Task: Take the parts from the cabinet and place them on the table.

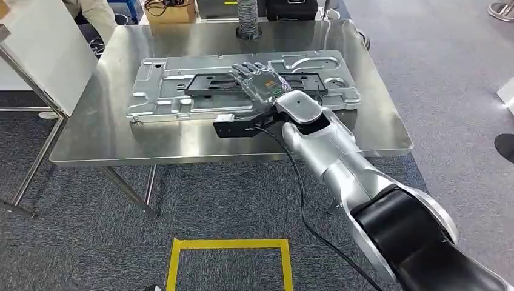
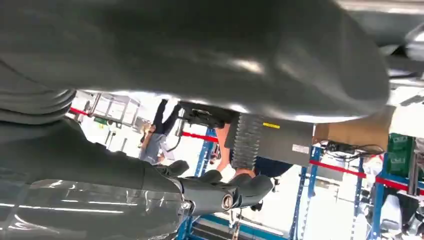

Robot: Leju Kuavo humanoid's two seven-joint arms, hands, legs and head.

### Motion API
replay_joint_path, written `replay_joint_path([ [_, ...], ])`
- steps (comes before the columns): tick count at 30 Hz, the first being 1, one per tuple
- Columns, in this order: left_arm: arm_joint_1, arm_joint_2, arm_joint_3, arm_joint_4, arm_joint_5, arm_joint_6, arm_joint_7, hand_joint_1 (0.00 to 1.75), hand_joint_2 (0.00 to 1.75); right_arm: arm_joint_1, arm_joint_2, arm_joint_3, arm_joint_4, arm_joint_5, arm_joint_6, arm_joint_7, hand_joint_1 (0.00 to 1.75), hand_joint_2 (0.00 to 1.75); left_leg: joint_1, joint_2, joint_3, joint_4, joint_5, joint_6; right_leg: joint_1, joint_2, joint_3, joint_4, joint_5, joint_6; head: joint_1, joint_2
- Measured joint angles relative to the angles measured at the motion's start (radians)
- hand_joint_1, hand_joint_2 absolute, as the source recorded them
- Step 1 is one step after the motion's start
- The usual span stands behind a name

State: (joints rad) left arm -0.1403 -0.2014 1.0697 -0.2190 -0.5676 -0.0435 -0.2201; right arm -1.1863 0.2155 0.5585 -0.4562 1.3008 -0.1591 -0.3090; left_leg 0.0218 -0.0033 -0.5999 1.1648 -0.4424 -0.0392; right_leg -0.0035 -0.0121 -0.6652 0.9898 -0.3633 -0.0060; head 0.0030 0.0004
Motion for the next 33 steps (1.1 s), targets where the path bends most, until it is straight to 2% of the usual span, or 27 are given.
replay_joint_path([
  [1,-0.002,0.0,0.0,0.0,-0.002,0.0,-0.003,0.0,0.0,-0.001,0.0,0.0,0.0,0.0,0.0,0.0,0.0,0.0,0.001,0.0,0.061,-0.094,-0.055,-0.003,0.003,0.0,-0.013,0.012,0.004,0.006,0.0,0.0],
  [2,-0.003,0.0,-0.001,0.0,-0.006,0.0,-0.009,0.0,0.0,-0.002,-0.001,0.0,-0.001,-0.001,-0.001,0.001,0.0,0.0,-0.008,-0.004,0.093,-0.149,-0.083,0.014,0.005,0.0,-0.02,0.022,0.007,0.01,0.0,0.0],
  [4,-0.002,0.0,-0.002,0.0,-0.011,0.0,-0.017,0.0,0.0,-0.002,-0.001,0.0,0.0,-0.003,-0.001,0.001,0.0,0.0,-0.009,-0.003,0.079,-0.139,-0.078,0.034,0.006,-0.001,-0.02,0.019,0.022,0.022,-0.001,0.0],
  [6,-0.001,0.0,-0.002,0.0,-0.015,0.0,-0.023,0.0,0.0,-0.002,-0.002,0.0,0.002,-0.004,-0.001,0.001,0.0,0.0,-0.006,0.001,0.073,-0.145,-0.061,0.058,0.0,0.001,-0.026,0.019,0.029,0.035,-0.002,0.0],
  [7,-0.002,0.0,-0.002,0.0,-0.017,0.0,-0.027,0.0,0.0,-0.002,-0.003,0.0,0.002,-0.004,0.0,0.001,0.0,0.0,-0.007,0.003,0.067,-0.145,-0.053,0.064,-0.003,0.002,-0.037,0.044,-0.003,0.04,0.003,0.0],
  [8,-0.002,0.001,-0.002,0.0,-0.018,0.0,-0.029,0.0,0.0,-0.002,-0.003,0.0,0.002,-0.005,-0.001,0.001,0.0,0.0,-0.007,0.003,0.057,-0.145,-0.042,0.069,-0.003,0.003,-0.065,0.112,-0.057,0.046,0.006,0.0],
  [9,-0.001,0.001,-0.002,0.0,-0.018,0.0,-0.029,0.0,0.0,-0.002,-0.004,0.0,0.002,-0.005,-0.001,0.001,0.0,0.0,-0.007,0.003,0.047,-0.144,-0.035,0.071,-0.004,0.003,-0.096,0.195,-0.104,0.05,0.006,0.0],
  [10,0.0,0.001,-0.002,0.0,-0.018,0.0,-0.029,0.0,0.0,0.001,-0.004,0.0,0.003,-0.005,-0.001,0.001,0.0,0.0,-0.009,0.003,0.037,-0.144,-0.028,0.072,-0.004,0.003,-0.127,0.28,-0.143,0.053,0.006,0.0],
  [11,0.001,0.001,-0.002,0.0,-0.018,0.0,-0.029,0.0,0.0,0.004,-0.004,0.0,0.003,-0.005,0.0,0.001,0.0,0.0,-0.01,0.003,0.028,-0.143,-0.022,0.072,-0.004,0.003,-0.142,0.335,-0.163,0.054,0.005,0.0],
  [12,0.002,0.001,-0.002,0.0,-0.019,0.0,-0.03,0.0,0.0,0.006,-0.004,0.0,0.004,-0.005,0.0,0.001,0.0,0.0,-0.011,0.002,0.022,-0.143,-0.017,0.072,-0.004,0.003,-0.133,0.336,-0.16,0.052,0.006,0.0],
  [13,0.002,0.001,-0.002,0.0,-0.019,0.0,-0.03,0.0,0.0,0.007,-0.004,0.0,0.004,-0.006,-0.001,0.001,0.0,0.0,-0.013,0.002,0.017,-0.143,-0.013,0.071,-0.002,0.003,-0.1,0.296,-0.141,0.047,0.006,0.0],
  [15,0.002,0.001,-0.002,0.0,-0.019,0.0,-0.03,0.0,0.0,0.003,-0.005,0.0,0.004,-0.006,-0.001,0.001,0.0,0.0,-0.019,0.0,0.015,-0.143,-0.008,0.069,0.005,0.005,0.021,0.11,-0.074,0.025,0.006,0.0],
  [16,0.002,-0.001,-0.003,0.0,-0.019,0.0,-0.03,0.0,0.0,-0.001,-0.004,0.0,0.002,-0.006,-0.001,0.001,0.0,0.0,-0.018,0.0,0.015,-0.144,-0.007,0.068,0.011,0.006,0.064,0.028,-0.074,0.007,0.005,0.0],
  [17,0.001,-0.003,-0.003,0.0,-0.019,0.0,-0.031,0.0,0.0,-0.003,-0.004,0.0,0.002,-0.006,-0.001,0.001,0.0,0.0,-0.022,0.001,0.011,-0.144,-0.003,0.061,0.013,0.003,0.07,0.02,-0.072,0.004,-0.002,0.0],
  [20,0.0,-0.003,-0.003,0.0,-0.019,-0.002,-0.031,0.0,0.0,-0.003,-0.005,0.0,0.003,-0.006,-0.001,0.001,0.0,0.0,-0.015,0.004,0.011,-0.153,0.004,0.046,0.021,0.002,0.067,0.013,-0.066,-0.003,0.002,0.0],
  [21,0.001,-0.003,-0.003,0.0,-0.019,-0.002,-0.031,0.0,0.0,-0.004,-0.005,0.0,0.002,-0.006,-0.001,0.001,0.0,0.0,-0.021,0.004,0.013,-0.153,0.003,0.041,0.008,0.001,0.076,-0.009,-0.055,-0.007,0.001,0.0],
  [22,0.001,-0.002,-0.003,0.0,-0.019,-0.002,-0.031,0.0,0.0,-0.005,-0.003,0.0,0.002,-0.006,-0.001,0.001,0.0,0.0,-0.018,0.003,0.006,-0.139,-0.011,0.036,0.007,-0.002,0.083,-0.023,-0.047,-0.006,0.002,0.0],
  [23,0.001,-0.002,-0.003,0.0,-0.019,-0.002,-0.031,0.0,0.0,-0.007,-0.003,0.0,0.002,-0.006,-0.001,0.0,0.0,0.0,-0.017,0.002,-0.015,-0.093,-0.046,0.033,0.005,-0.003,0.082,-0.026,-0.043,-0.013,0.0,0.0],
  [25,0.003,-0.001,-0.003,0.0,-0.018,-0.002,-0.031,0.0,0.0,-0.004,-0.002,0.0,0.003,-0.007,-0.001,-0.004,0.0,0.0,-0.012,0.002,-0.084,0.063,-0.122,0.025,0.007,-0.003,0.077,-0.024,-0.043,-0.014,0.0,0.0],
  [26,0.005,0.0,-0.003,0.0,-0.018,-0.002,-0.031,0.0,0.0,-0.001,-0.002,0.0,0.003,-0.007,-0.001,-0.006,0.0,0.0,-0.01,0.002,-0.117,0.134,-0.145,0.019,0.007,-0.003,0.073,-0.021,-0.042,-0.014,0.0,0.0],
  [27,0.007,0.0,-0.003,0.0,-0.018,-0.002,-0.031,0.0,0.0,0.002,-0.002,0.0,0.004,-0.007,-0.001,-0.006,0.0,0.0,-0.009,0.002,-0.128,0.156,-0.143,0.017,0.007,-0.002,0.07,-0.017,-0.042,-0.013,0.0,0.0],
  [28,0.009,0.0,-0.003,0.0,-0.017,-0.002,-0.031,0.0,0.0,0.003,-0.002,0.0,0.005,-0.008,-0.001,-0.008,0.0,0.0,-0.006,0.003,-0.113,0.127,-0.114,0.013,0.005,-0.002,0.067,-0.012,-0.043,-0.013,0.0,0.0],
  [29,0.01,0.001,-0.003,0.0,-0.015,-0.002,-0.031,0.0,0.0,0.003,-0.002,0.0,0.005,-0.008,-0.001,-0.009,0.0,0.0,-0.003,0.003,-0.075,0.054,-0.071,0.011,0.003,-0.001,0.065,-0.005,-0.045,-0.01,0.0,0.0],
  [30,0.01,0.002,-0.003,0.0,-0.013,-0.002,-0.031,0.0,0.0,0.001,0.0,0.0,0.005,-0.01,-0.001,-0.009,0.0,0.0,0.0,0.003,-0.025,-0.044,-0.025,0.009,0.001,0.0,0.063,0.004,-0.049,-0.005,0.0,0.0],
  [31,0.009,0.002,-0.003,0.0,-0.01,-0.002,-0.031,0.0,0.0,-0.001,0.001,0.0,0.005,-0.01,-0.001,-0.009,0.0,0.0,0.003,0.005,0.013,-0.126,-0.008,0.008,0.0,0.0,0.059,0.015,-0.055,0.002,0.0,0.0],
  [32,0.008,0.002,-0.003,0.0,-0.01,-0.002,-0.031,0.0,0.0,-0.004,0.002,0.0,0.006,-0.011,-0.001,-0.009,0.0,0.0,-0.005,0.002,0.019,-0.135,-0.021,0.013,0.008,0.001,0.051,0.024,-0.057,0.008,0.0,0.0],
  [33,0.009,0.002,-0.002,0.0,-0.009,-0.002,-0.031,0.0,0.0,-0.004,0.003,0.0,0.005,-0.012,0.0,-0.009,0.0,0.0,-0.002,0.0,0.016,-0.132,-0.017,0.027,0.007,0.002,0.046,0.025,-0.055,0.011,0.003,0.0],
])
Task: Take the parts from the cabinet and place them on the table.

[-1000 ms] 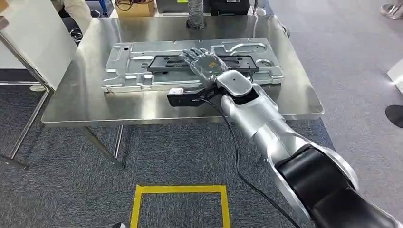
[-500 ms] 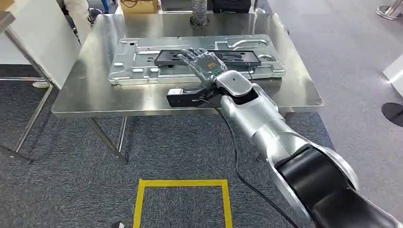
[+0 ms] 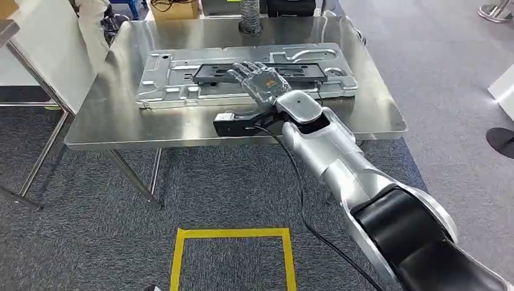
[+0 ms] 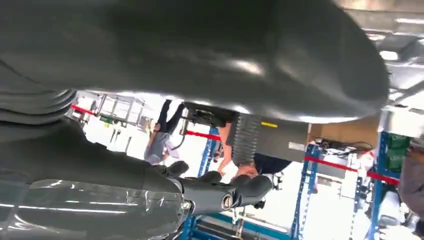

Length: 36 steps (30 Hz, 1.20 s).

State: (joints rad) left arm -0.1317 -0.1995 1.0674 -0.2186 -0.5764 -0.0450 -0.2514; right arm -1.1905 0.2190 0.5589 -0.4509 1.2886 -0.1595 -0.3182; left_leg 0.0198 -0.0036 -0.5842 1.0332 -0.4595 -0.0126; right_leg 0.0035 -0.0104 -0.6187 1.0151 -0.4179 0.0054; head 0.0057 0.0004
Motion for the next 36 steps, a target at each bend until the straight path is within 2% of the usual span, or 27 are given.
replay_joint_path([
  [2,0.002,0.001,0.0,0.0,0.001,0.0,0.0,0.0,0.0,0.0,0.003,0.0,0.0,-0.002,0.0,-0.003,0.0,0.0,-0.006,-0.002,-0.005,0.001,0.003,0.011,-0.002,-0.001,-0.001,-0.004,0.006,0.009,-0.001,0.0],
  [3,0.002,0.001,0.001,0.0,0.001,0.0,0.0,0.0,0.0,-0.001,0.003,0.0,0.0,-0.002,0.0,-0.003,0.0,0.0,-0.003,-0.002,-0.006,-0.005,0.009,0.019,-0.002,-0.002,-0.002,-0.002,0.006,0.014,-0.002,0.0],
  [4,0.001,0.001,0.001,0.0,0.001,0.0,0.002,0.0,0.0,-0.002,0.003,0.0,0.0,-0.003,0.0,-0.003,0.0,0.0,0.002,-0.001,-0.005,-0.009,0.014,0.026,-0.006,0.001,-0.006,0.01,-0.008,0.02,-0.001,0.0],
  [5,0.001,0.001,0.001,0.0,0.002,0.0,0.003,0.0,0.0,-0.004,0.003,0.0,0.0,-0.004,0.0,-0.003,0.0,0.0,0.002,-0.001,-0.007,-0.01,0.017,0.031,-0.006,0.002,-0.024,0.049,-0.042,0.025,0.005,0.0],
  [7,0.001,0.001,0.001,0.0,0.002,-0.002,0.004,0.0,0.0,-0.004,0.003,0.0,0.001,-0.005,0.0,-0.003,0.0,0.0,0.002,0.0,-0.013,-0.009,0.019,0.035,-0.01,0.003,-0.095,0.211,-0.124,0.035,0.006,0.0],
  [8,0.002,0.001,0.001,0.0,0.002,-0.002,0.005,0.0,0.0,-0.002,0.003,0.0,0.003,-0.005,0.001,-0.003,0.0,0.0,0.002,0.0,-0.015,-0.009,0.02,0.035,-0.011,0.003,-0.13,0.29,-0.152,0.037,0.007,0.0],
  [9,0.002,0.002,0.001,0.0,0.002,-0.002,0.005,0.0,0.0,0.001,0.003,0.001,0.005,-0.005,0.001,-0.003,0.0,0.0,0.002,0.0,-0.017,-0.009,0.021,0.035,-0.012,0.003,-0.144,0.324,-0.155,0.038,0.007,0.0],
  [10,0.003,0.001,0.001,0.0,0.002,-0.002,0.005,0.0,0.0,0.003,0.002,0.001,0.006,-0.005,0.001,-0.003,0.0,0.0,0.002,-0.001,-0.016,-0.009,0.022,0.035,-0.013,0.003,-0.134,0.305,-0.135,0.037,0.007,0.0],
  [11,0.003,0.001,0.001,0.0,0.002,-0.002,0.006,0.0,0.0,0.003,0.002,0.001,0.006,-0.005,0.001,-0.003,0.0,0.0,0.001,-0.003,-0.016,-0.009,0.023,0.034,-0.013,0.004,-0.099,0.242,-0.097,0.033,0.007,0.0],
  [13,0.002,0.001,0.001,0.0,0.003,-0.002,0.006,0.0,0.0,-0.004,0.003,0.001,0.005,-0.005,0.001,-0.003,0.0,0.0,0.001,-0.003,-0.015,-0.009,0.024,0.031,-0.012,0.005,-0.005,0.053,-0.014,0.02,0.006,0.0],
  [14,0.001,-0.001,0.001,0.0,0.005,-0.003,0.009,0.0,0.0,-0.008,0.003,0.001,0.005,-0.006,0.001,-0.003,0.0,0.0,-0.002,-0.003,-0.019,-0.009,0.025,0.024,-0.006,0.008,0.024,0.0,-0.02,0.014,0.005,0.0],
  [17,0.001,-0.001,0.001,0.0,0.01,-0.006,0.013,0.0,0.0,-0.008,0.003,0.002,0.006,-0.006,0.001,-0.003,0.0,0.0,0.001,-0.003,-0.023,-0.013,0.032,0.006,0.001,0.008,0.014,-0.005,-0.013,0.006,0.005,0.0],
  [18,0.002,-0.001,0.001,0.0,0.011,-0.006,0.015,0.0,0.0,-0.008,0.003,0.002,0.006,-0.006,0.001,-0.002,0.0,0.0,0.0,-0.003,-0.021,-0.02,0.037,-0.002,0.0,0.008,0.014,-0.012,-0.008,-0.002,0.007,0.0],
  [19,0.002,-0.001,0.001,0.0,0.011,-0.007,0.015,0.0,0.0,-0.009,0.005,0.002,0.005,-0.006,0.0,-0.003,0.0,0.0,0.0,-0.002,-0.025,-0.014,0.027,-0.007,-0.012,0.005,0.02,-0.031,0.004,-0.009,0.003,0.0],
  [20,0.002,-0.001,0.001,0.0,0.011,-0.007,0.015,0.0,0.0,-0.01,0.006,0.002,0.005,-0.007,0.0,-0.003,0.0,0.0,-0.002,-0.001,-0.035,0.012,-0.001,-0.009,-0.01,0.005,0.021,-0.038,0.009,-0.016,0.005,0.0],
  [21,0.002,-0.001,0.001,0.0,0.011,-0.007,0.016,0.0,0.0,-0.011,0.008,0.002,0.005,-0.008,0.0,-0.002,0.0,0.0,0.0,-0.002,-0.06,0.077,-0.045,-0.009,-0.009,0.004,0.018,-0.038,0.012,-0.02,0.0,0.0],
  [23,0.003,0.0,0.002,0.0,0.011,-0.007,0.018,0.0,0.0,-0.006,0.009,0.003,0.007,-0.008,0.0,-0.003,0.0,0.0,0.0,-0.002,-0.127,0.243,-0.121,-0.014,-0.005,0.003,0.012,-0.035,0.015,-0.024,0.0,0.0],
  [24,0.005,0.0,0.002,0.0,0.011,-0.007,0.019,0.0,0.0,-0.004,0.009,0.003,0.008,-0.008,0.0,-0.003,0.0,0.0,0.0,-0.002,-0.145,0.291,-0.134,-0.015,-0.004,0.003,0.007,-0.033,0.016,-0.024,0.0,0.0],
  [25,0.006,0.0,0.002,0.0,0.011,-0.007,0.02,0.0,0.0,-0.002,0.01,0.004,0.009,-0.008,0.001,-0.003,0.0,0.0,0.0,-0.002,-0.14,0.289,-0.123,-0.014,-0.003,0.003,0.004,-0.029,0.017,-0.023,0.0,0.0],
  [26,0.006,0.001,0.002,0.0,0.012,-0.007,0.021,0.0,0.0,-0.002,0.01,0.004,0.009,-0.008,0.0,-0.003,0.0,0.0,0.0,-0.002,-0.111,0.241,-0.094,-0.013,-0.003,0.003,0.0,-0.025,0.018,-0.023,0.0,0.0],
  [28,0.005,0.001,0.002,0.0,0.012,-0.007,0.021,0.0,0.0,-0.004,0.011,0.004,0.009,-0.008,0.0,-0.003,0.0,0.0,0.0,-0.001,-0.014,0.069,-0.018,-0.008,-0.002,0.003,-0.005,-0.013,0.017,-0.021,-0.001,0.0],
  [29,0.003,0.002,0.002,0.0,0.013,-0.007,0.021,0.0,0.0,-0.005,0.012,0.004,0.009,-0.008,0.0,-0.002,0.0,0.0,0.0,0.0,0.019,0.002,-0.021,-0.002,-0.001,0.004,-0.01,-0.007,0.017,-0.018,0.0,0.0],
  [30,0.003,0.002,0.002,0.0,0.014,-0.007,0.021,0.0,0.0,-0.007,0.012,0.004,0.009,-0.009,0.0,-0.002,0.0,0.0,-0.006,-0.002,0.022,-0.01,-0.018,0.002,0.004,0.006,-0.018,0.0,0.02,-0.01,0.001,0.0],
  [33,0.006,0.002,0.003,0.0,0.016,-0.007,0.021,0.0,0.0,-0.006,0.013,0.005,0.009,-0.009,0.0,-0.003,0.0,0.0,-0.01,-0.003,0.011,-0.006,-0.005,0.019,0.0,0.005,-0.023,-0.006,0.035,0.009,0.002,0.0],
  [34,0.007,0.0,0.003,0.0,0.016,-0.008,0.021,0.0,0.0,-0.007,0.013,0.005,0.009,-0.009,0.0,-0.003,0.0,0.0,0.001,0.0,0.01,-0.018,0.006,0.027,0.002,0.006,-0.028,-0.004,0.032,0.013,0.0,0.0],
  [35,0.005,0.0,0.003,0.0,0.017,-0.008,0.021,0.0,0.0,-0.007,0.013,0.005,0.009,-0.009,0.0,-0.002,0.0,0.0,0.0,0.002,0.005,-0.021,0.015,0.034,-0.001,0.009,-0.036,0.015,0.004,0.019,0.002,0.0],
  [36,0.003,0.0,0.003,0.0,0.017,-0.008,0.021,0.0,0.0,-0.008,0.012,0.005,0.009,-0.009,0.0,-0.002,0.0,0.0,0.0,0.002,-0.003,-0.022,0.023,0.038,-0.005,0.009,-0.06,0.077,-0.05,0.025,0.007,0.0],
])
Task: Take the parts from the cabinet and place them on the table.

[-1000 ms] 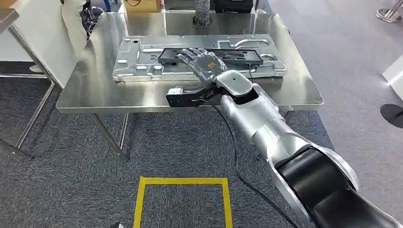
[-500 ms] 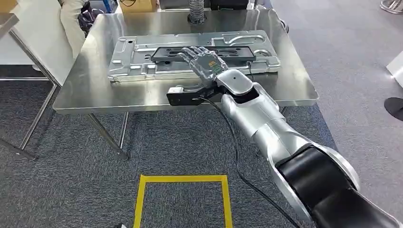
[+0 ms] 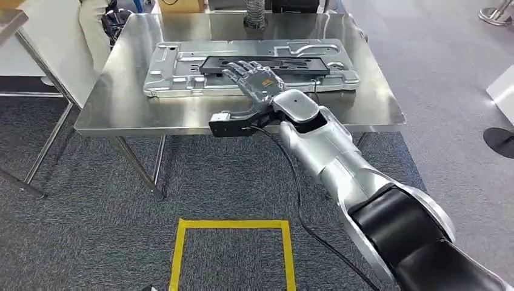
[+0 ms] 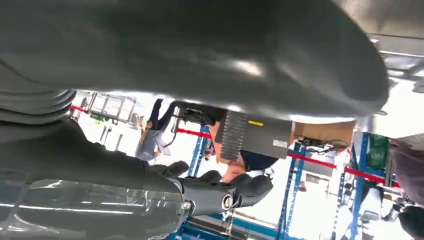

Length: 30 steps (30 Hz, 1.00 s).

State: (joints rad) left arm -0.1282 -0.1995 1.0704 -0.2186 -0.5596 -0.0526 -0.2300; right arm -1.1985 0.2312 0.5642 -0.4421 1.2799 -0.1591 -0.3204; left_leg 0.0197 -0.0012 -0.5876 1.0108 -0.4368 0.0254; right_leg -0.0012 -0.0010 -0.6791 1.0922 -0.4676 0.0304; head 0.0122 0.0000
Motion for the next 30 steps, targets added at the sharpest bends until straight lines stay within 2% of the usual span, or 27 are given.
replay_joint_path([
  [2,0.001,0.0,0.0,0.0,0.0,0.0,0.0,0.0,0.0,0.002,0.0,0.0,0.002,0.0,0.0,0.0,0.0,0.0,0.0,0.0,-0.019,0.003,0.012,0.0,-0.006,0.0,-0.062,0.172,-0.091,0.01,0.0,0.0],
  [3,0.002,0.0,0.0,0.0,0.0,0.0,0.0,0.0,0.0,0.004,-0.001,0.001,0.003,0.0,0.0,0.0,0.0,0.0,0.0,0.001,-0.029,0.004,0.018,0.0,-0.007,0.0,-0.081,0.237,-0.116,0.013,0.0,0.0],
  [4,0.002,0.0,0.0,0.0,0.0,0.0,0.0,0.0,0.0,0.006,-0.001,0.001,0.005,0.0,0.0,0.0,0.0,0.0,0.0,0.001,-0.037,0.005,0.023,-0.001,-0.009,0.0,-0.076,0.247,-0.114,0.014,0.0,0.0],
  [5,0.002,0.0,0.0,0.0,0.0,0.0,0.0,0.0,0.0,0.007,-0.002,0.001,0.005,0.0,0.0,0.0,0.0,0.0,0.0,0.0,-0.045,0.006,0.028,-0.003,-0.011,0.0,-0.047,0.212,-0.094,0.014,0.0,0.0],
  [6,0.002,0.0,0.0,0.0,0.0,0.0,0.0,0.0,0.0,0.007,-0.002,0.001,0.005,0.0,0.0,0.0,0.0,0.0,0.0,0.0,-0.051,0.008,0.033,-0.006,-0.012,0.0,0.007,0.13,-0.06,0.012,0.0,0.0],
  [7,0.001,0.0,0.0,0.0,0.0,0.0,0.0,0.0,0.0,0.005,-0.002,0.001,0.005,0.0,0.0,0.0,0.0,0.0,0.0,-0.001,-0.056,0.008,0.038,-0.009,-0.012,0.0,0.076,0.023,-0.027,0.008,0.0,0.0],
  [8,0.0,0.0,0.0,0.0,0.0,0.0,0.0,0.0,0.0,0.002,-0.002,0.002,0.005,0.0,0.0,0.0,0.0,0.0,0.0,-0.001,-0.058,0.009,0.043,-0.013,-0.012,0.0,0.138,-0.074,-0.018,0.003,0.0,0.0],
  [9,0.0,0.0,0.0,0.0,0.0,0.0,0.0,0.0,0.0,0.0,-0.002,0.002,0.004,0.0,-0.001,0.0,0.0,0.0,-0.003,-0.003,-0.062,0.006,0.05,-0.02,-0.004,0.001,0.143,-0.087,-0.021,-0.002,-0.001,0.0],
  [10,0.0,0.0,0.0,0.0,0.0,0.0,0.0,0.0,0.0,0.0,-0.001,0.002,0.004,0.0,0.0,0.0,0.0,0.0,-0.002,-0.002,-0.06,0.002,0.055,-0.028,-0.001,0.002,0.132,-0.084,-0.005,-0.01,0.0,0.0],
  [12,0.0,-0.001,0.0,0.0,0.0,0.0,0.0,0.0,0.0,-0.002,-0.002,0.002,0.004,-0.001,0.0,0.003,0.0,0.0,0.0,-0.002,-0.063,-0.003,0.067,-0.041,0.002,0.003,0.129,-0.091,-0.005,-0.023,0.001,0.0],
  [13,0.002,-0.001,0.0,0.0,0.0,0.0,0.0,0.0,0.0,-0.002,-0.002,0.002,0.004,-0.002,0.0,0.003,0.0,0.0,-0.004,-0.003,-0.066,-0.007,0.074,-0.05,-0.004,0.002,0.126,-0.104,0.007,-0.033,0.003,0.0],
  [14,0.002,0.0,0.0,0.0,0.0,0.0,0.0,0.0,0.0,-0.002,-0.001,0.002,0.005,-0.002,0.0,0.003,0.0,0.0,0.002,-0.003,-0.076,0.009,0.049,-0.05,-0.007,-0.002,0.124,-0.112,0.02,-0.038,0.001,0.0],
  [15,0.001,0.0,0.0,0.0,0.0,0.0,0.0,0.0,0.0,-0.003,0.0,0.002,0.005,-0.002,0.0,0.003,0.0,0.0,0.001,-0.002,-0.091,0.05,0.002,-0.051,-0.007,-0.003,0.117,-0.115,0.029,-0.047,-0.001,0.0],
  [17,0.002,0.0,0.0,0.0,0.0,0.0,0.0,0.0,0.0,-0.002,0.0,0.002,0.005,-0.002,0.0,0.003,0.0,0.0,0.001,-0.002,-0.142,0.208,-0.103,-0.056,-0.003,-0.004,0.098,-0.114,0.043,-0.051,-0.005,0.0],
  [18,0.002,0.0,0.0,0.0,0.0,0.0,0.0,0.0,0.0,0.0,0.0,0.003,0.005,-0.002,0.0,0.003,0.0,0.0,0.001,-0.002,-0.162,0.283,-0.136,-0.058,0.0,-0.004,0.087,-0.113,0.05,-0.053,-0.005,0.0],
  [19,0.002,0.0,0.0,0.0,0.0,0.0,0.0,0.0,0.0,0.002,0.0,0.003,0.006,-0.002,0.0,0.003,0.0,0.0,0.001,-0.002,-0.163,0.32,-0.14,-0.059,0.003,-0.004,0.076,-0.11,0.057,-0.053,-0.005,0.0],
  [20,0.002,0.0,0.0,0.0,0.0,0.0,0.0,0.0,0.0,0.003,0.0,0.003,0.006,-0.002,0.0,0.003,0.0,0.0,0.001,-0.002,-0.141,0.303,-0.122,-0.057,0.004,-0.004,0.066,-0.108,0.063,-0.052,-0.005,0.0],
  [21,0.002,0.001,0.0,0.0,0.0,0.0,0.0,0.0,0.0,0.003,0.0,0.003,0.006,-0.002,0.0,0.003,0.0,0.0,0.001,-0.002,-0.093,0.242,-0.092,-0.055,0.005,-0.003,0.057,-0.103,0.068,-0.051,-0.005,0.0],
  [22,0.001,0.001,0.0,0.0,0.0,0.0,0.0,0.0,0.0,0.002,0.0,0.003,0.006,-0.002,0.0,0.003,0.0,0.0,0.001,-0.002,-0.033,0.155,-0.063,-0.051,0.005,-0.003,0.049,-0.098,0.07,-0.048,-0.005,0.0],
  [23,0.0,0.001,0.0,0.0,0.0,0.0,0.0,0.0,0.0,0.001,0.0,0.003,0.005,-0.002,0.0,0.003,0.0,0.0,0.001,-0.002,0.034,0.058,-0.047,-0.045,0.006,-0.002,0.043,-0.09,0.073,-0.045,-0.005,0.0],
  [24,-0.003,0.002,0.0,0.0,0.0,0.0,0.0,0.0,0.0,0.0,0.0,0.003,0.005,-0.002,0.0,0.003,0.0,0.0,-0.003,-0.002,0.066,0.006,-0.076,-0.037,0.009,-0.002,0.035,-0.087,0.075,-0.041,-0.005,0.0],
  [25,-0.002,0.002,0.0,0.0,0.0,0.0,0.0,0.0,0.0,0.0,0.0,0.003,0.005,-0.002,0.0,0.003,0.0,0.0,-0.008,-0.004,0.056,0.011,-0.062,-0.032,0.009,-0.003,0.034,-0.085,0.081,-0.033,-0.003,0.0],
  [27,-0.001,0.002,0.0,0.0,0.0,0.0,0.0,0.0,0.0,0.0,0.0,0.003,0.005,-0.002,0.0,0.003,0.0,0.0,-0.012,-0.005,0.049,0.007,-0.059,-0.023,0.007,-0.003,0.031,-0.086,0.092,-0.021,-0.008,0.0],
  [28,0.0,0.002,0.0,0.0,0.0,0.0,0.0,0.0,0.0,0.0,0.0,0.003,0.005,-0.002,0.0,0.003,0.0,0.0,-0.007,-0.005,0.046,0.001,-0.05,-0.015,0.01,-0.002,0.029,-0.087,0.098,-0.014,-0.008,0.0],
  [29,0.0,-0.001,0.0,0.0,0.0,0.0,0.0,0.0,0.0,0.0,-0.002,0.003,0.005,-0.002,0.0,0.003,0.0,0.0,0.0,0.001,0.043,-0.005,-0.038,-0.008,0.006,0.0,0.023,-0.08,0.09,-0.011,-0.008,0.0],
  [30,-0.002,0.0,0.0,0.0,0.0,0.0,0.0,0.0,0.0,-0.002,-0.002,0.003,0.005,-0.002,0.0,0.003,0.0,0.0,-0.001,0.001,0.033,-0.009,-0.027,0.0,0.005,0.001,0.006,-0.046,0.042,-0.003,-0.006,0.0],
])
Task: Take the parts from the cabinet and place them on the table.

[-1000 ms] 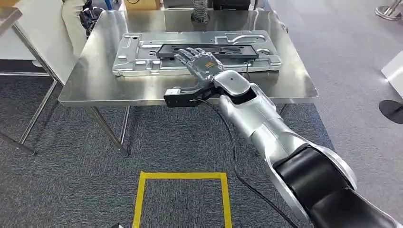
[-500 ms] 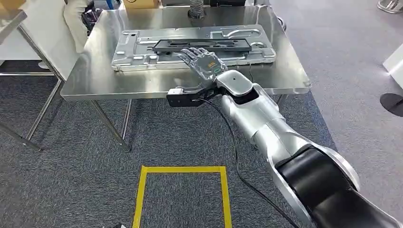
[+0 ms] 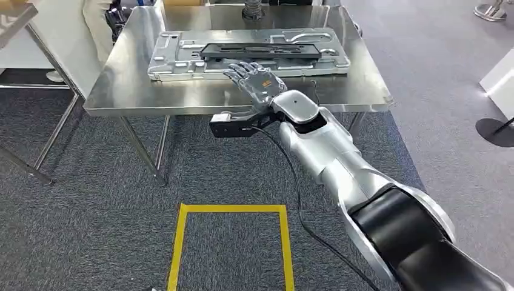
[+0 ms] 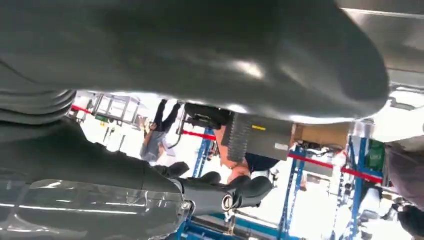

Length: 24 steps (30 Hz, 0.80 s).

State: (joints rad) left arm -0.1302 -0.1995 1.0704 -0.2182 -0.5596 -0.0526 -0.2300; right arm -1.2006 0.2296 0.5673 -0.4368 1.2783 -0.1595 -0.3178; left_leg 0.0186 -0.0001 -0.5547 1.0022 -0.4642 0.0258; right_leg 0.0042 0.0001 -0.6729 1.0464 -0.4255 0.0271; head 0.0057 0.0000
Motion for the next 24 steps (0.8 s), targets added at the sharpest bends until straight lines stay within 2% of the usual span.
replay_joint_path([
  [2,0.0,0.0,0.0,0.0,0.0,0.0,0.0,0.0,0.0,0.001,0.0,0.0,0.0,0.0,0.0,0.0,0.0,0.0,0.0,0.001,-0.023,0.001,0.016,0.002,-0.008,0.0,-0.054,0.156,-0.107,0.012,0.0,0.0],
  [3,0.0,0.0,0.0,0.0,0.0,0.0,0.0,0.0,0.0,0.003,0.0,0.0,0.002,0.0,0.0,0.0,0.0,0.0,-0.001,0.002,-0.034,0.001,0.024,0.002,-0.01,0.0,-0.077,0.231,-0.141,0.016,0.0,0.0],
  [4,0.0,0.0,0.0,0.0,0.0,0.0,0.0,0.0,0.0,0.005,0.0,0.0,0.002,0.0,0.0,0.0,0.0,0.0,-0.001,0.002,-0.044,0.003,0.031,0.001,-0.011,0.0,-0.085,0.276,-0.149,0.019,0.001,0.0],
  [5,0.001,0.0,0.0,0.0,0.0,0.0,0.0,0.0,0.0,0.006,0.0,0.0,0.003,0.0,0.0,0.0,0.0,0.0,-0.001,0.002,-0.055,0.005,0.037,0.001,-0.013,0.0,-0.07,0.272,-0.133,0.019,0.001,0.0],
  [6,0.001,0.0,0.0,0.0,0.0,0.0,0.0,0.0,0.0,0.006,-0.001,0.0,0.003,0.0,0.0,0.0,0.0,0.0,-0.001,0.001,-0.064,0.007,0.043,-0.001,-0.014,0.0,-0.03,0.223,-0.102,0.018,0.001,0.0],
  [7,0.001,0.0,0.0,0.0,0.0,0.0,0.0,0.0,0.0,0.005,-0.001,0.0,0.003,0.0,0.0,0.0,0.0,0.0,-0.001,0.0,-0.071,0.009,0.048,-0.004,-0.014,0.0,0.03,0.134,-0.068,0.013,0.0,0.0],
  [8,0.001,0.0,0.0,0.0,0.0,0.0,0.0,0.0,0.0,0.003,0.0,0.0,0.002,0.0,0.0,0.0,0.0,0.0,-0.001,0.0,-0.076,0.012,0.052,-0.007,-0.013,0.0,0.098,0.03,-0.045,0.007,0.001,0.0],
  [9,0.0,0.0,0.0,0.0,0.0,0.0,0.0,0.0,0.0,0.001,0.0,0.0,0.002,0.0,0.0,0.0,0.0,0.0,0.0,0.0,-0.081,0.013,0.056,-0.011,-0.01,0.0,0.139,-0.045,-0.069,-0.002,0.0,0.0],
  [10,-0.001,0.0,0.0,0.0,0.0,0.0,0.0,0.0,0.0,0.0,0.002,0.0,0.002,0.0,0.0,0.0,0.0,0.0,-0.003,0.0,-0.083,0.011,0.062,-0.019,-0.003,-0.001,0.145,-0.053,-0.06,-0.005,-0.002,0.0],
  [11,0.0,0.0,0.0,0.0,0.0,0.0,0.0,0.0,0.0,0.0,0.001,0.0,0.002,0.0,0.0,0.0,0.0,0.0,-0.001,0.0,-0.082,0.009,0.069,-0.025,0.0,0.0,0.139,-0.055,-0.054,-0.013,0.003,0.0],
  [13,0.001,-0.001,0.0,0.0,0.0,-0.001,0.0,0.0,0.0,0.0,0.001,0.0,0.002,0.0,0.001,0.0,0.0,0.0,0.001,0.0,-0.084,0.001,0.082,-0.037,0.002,0.0,0.134,-0.058,-0.047,-0.025,0.003,0.0],
  [14,0.002,-0.001,0.0,0.0,0.0,0.0,0.0,0.0,0.0,0.0,0.001,0.0,0.002,0.0,0.001,0.0,0.0,0.0,-0.001,0.0,-0.088,0.006,0.074,-0.042,-0.011,-0.003,0.135,-0.072,-0.033,-0.035,0.003,0.0],
  [15,0.002,0.0,0.0,0.0,0.0,0.0,0.0,0.0,0.0,-0.001,0.002,0.0,0.002,0.0,0.001,0.0,0.0,0.0,0.001,0.0,-0.098,0.029,0.04,-0.045,-0.009,-0.005,0.129,-0.075,-0.024,-0.042,0.003,0.0],
  [16,0.003,0.0,0.0,0.0,0.0,0.0,0.0,0.0,0.0,-0.002,0.003,0.0,0.002,0.0,0.001,0.0,0.0,0.0,0.001,-0.001,-0.119,0.088,-0.011,-0.047,-0.009,-0.006,0.121,-0.075,-0.018,-0.047,0.0,0.0],
  [17,0.003,0.0,0.0,0.0,0.0,-0.001,0.0,0.0,0.0,-0.001,0.004,0.0,0.003,0.0,0.002,0.001,0.0,0.0,0.002,-0.001,-0.149,0.175,-0.064,-0.051,-0.007,-0.006,0.112,-0.074,-0.011,-0.049,-0.001,0.0],
  [18,0.003,0.0,0.0,0.0,0.0,0.0,0.0,0.0,0.0,0.0,0.004,0.0,0.003,0.0,0.002,0.001,0.0,0.0,0.002,-0.001,-0.176,0.256,-0.104,-0.054,-0.006,-0.006,0.102,-0.074,-0.005,-0.05,0.0,0.0],
  [19,0.003,0.0,0.0,0.0,0.0,0.0,0.0,0.0,0.0,0.001,0.004,0.0,0.003,0.0,0.003,0.001,0.0,0.0,0.002,-0.001,-0.193,0.319,-0.123,-0.056,-0.005,-0.006,0.092,-0.072,0.003,-0.049,-0.002,0.0],
  [20,0.003,0.001,0.0,0.0,0.0,0.0,0.0,0.0,0.0,0.002,0.004,0.0,0.004,0.0,0.003,0.001,0.0,0.0,0.002,-0.001,-0.187,0.33,-0.115,-0.057,-0.005,-0.006,0.082,-0.07,0.008,-0.048,-0.001,0.0],
  [21,0.003,0.001,0.0,0.0,-0.001,-0.001,0.0,0.0,0.0,0.003,0.004,0.0,0.004,0.0,0.003,0.001,0.0,0.0,0.002,-0.001,-0.155,0.292,-0.089,-0.056,-0.005,-0.006,0.073,-0.066,0.013,-0.046,-0.002,0.0],
  [23,0.001,0.002,0.0,0.0,-0.006,-0.002,0.0,0.0,0.0,0.002,0.002,0.0,0.004,-0.002,0.003,0.003,0.0,0.0,0.002,0.0,-0.039,0.12,-0.026,-0.052,-0.006,-0.005,0.058,-0.053,0.018,-0.041,-0.002,0.0],
  [24,-0.002,0.002,0.0,0.0,-0.006,-0.002,0.0,0.0,0.0,0.001,0.001,0.0,0.003,-0.002,0.002,0.003,0.0,0.0,0.002,0.0,0.015,0.029,-0.032,-0.046,-0.006,-0.005,0.05,-0.045,0.02,-0.038,-0.002,0.0],
])
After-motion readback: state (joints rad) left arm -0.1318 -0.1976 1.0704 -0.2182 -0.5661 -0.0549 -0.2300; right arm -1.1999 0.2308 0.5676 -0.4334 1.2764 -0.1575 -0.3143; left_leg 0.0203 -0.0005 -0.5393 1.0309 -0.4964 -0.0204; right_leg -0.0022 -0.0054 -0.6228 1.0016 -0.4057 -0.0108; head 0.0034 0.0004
